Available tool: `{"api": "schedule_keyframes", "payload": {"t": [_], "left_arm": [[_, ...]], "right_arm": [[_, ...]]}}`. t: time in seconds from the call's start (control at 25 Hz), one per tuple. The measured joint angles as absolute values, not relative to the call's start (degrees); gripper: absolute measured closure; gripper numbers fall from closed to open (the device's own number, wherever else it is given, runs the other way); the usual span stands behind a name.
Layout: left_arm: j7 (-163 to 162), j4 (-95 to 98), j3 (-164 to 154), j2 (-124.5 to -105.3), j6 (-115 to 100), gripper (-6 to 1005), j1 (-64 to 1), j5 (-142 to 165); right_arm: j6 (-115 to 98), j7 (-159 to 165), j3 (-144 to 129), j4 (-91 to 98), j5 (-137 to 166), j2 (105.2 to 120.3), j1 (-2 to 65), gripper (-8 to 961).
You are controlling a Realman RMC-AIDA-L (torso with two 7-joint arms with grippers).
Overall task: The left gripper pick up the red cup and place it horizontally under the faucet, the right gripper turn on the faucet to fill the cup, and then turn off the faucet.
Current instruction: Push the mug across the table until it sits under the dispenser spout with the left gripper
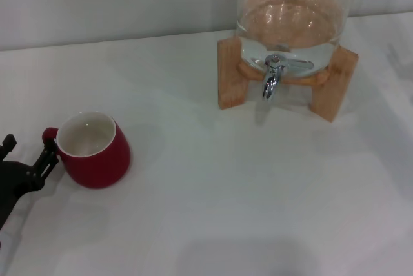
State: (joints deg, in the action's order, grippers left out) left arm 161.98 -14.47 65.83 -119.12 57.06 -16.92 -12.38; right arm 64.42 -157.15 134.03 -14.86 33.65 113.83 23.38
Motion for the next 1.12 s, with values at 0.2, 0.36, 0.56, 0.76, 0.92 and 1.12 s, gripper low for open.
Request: {"api": "schedule_keyframes", "payload": {"t": [0.2,0.36,0.56,0.76,0.92,1.12], "left_arm": [[162.0,-14.4,66.0,-118.98,56.6,222,-17.2,-12.5],[162.0,-14.4,66.7,-118.83,56.5,225,-17.7,-12.5],[162.0,-14.3,66.8,-118.74,56.2,237,-18.4,-12.4],[162.0,-13.8,66.8,-118.74,53.9,249,-19.8,-12.4],[162.0,-13.6,66.5,-118.78,53.5,258,-20.3,-12.4],[162.0,-13.7,66.5,-118.83,53.4,270,-20.3,-12.4]], "right_arm": [[64.7,-157.1,134.0,-14.9,33.6,113.88,23.4,279],[64.9,-157.1,134.0,-14.9,33.5,113.93,23.3,279],[65.6,-157.1,134.0,-14.9,33.5,113.93,23.3,279],[66.1,-157.1,134.0,-14.9,33.4,113.91,23.3,279],[66.3,-157.1,134.0,-14.9,33.4,113.9,23.3,279],[66.4,-157.1,134.0,-14.9,33.4,113.9,23.3,280]]}}
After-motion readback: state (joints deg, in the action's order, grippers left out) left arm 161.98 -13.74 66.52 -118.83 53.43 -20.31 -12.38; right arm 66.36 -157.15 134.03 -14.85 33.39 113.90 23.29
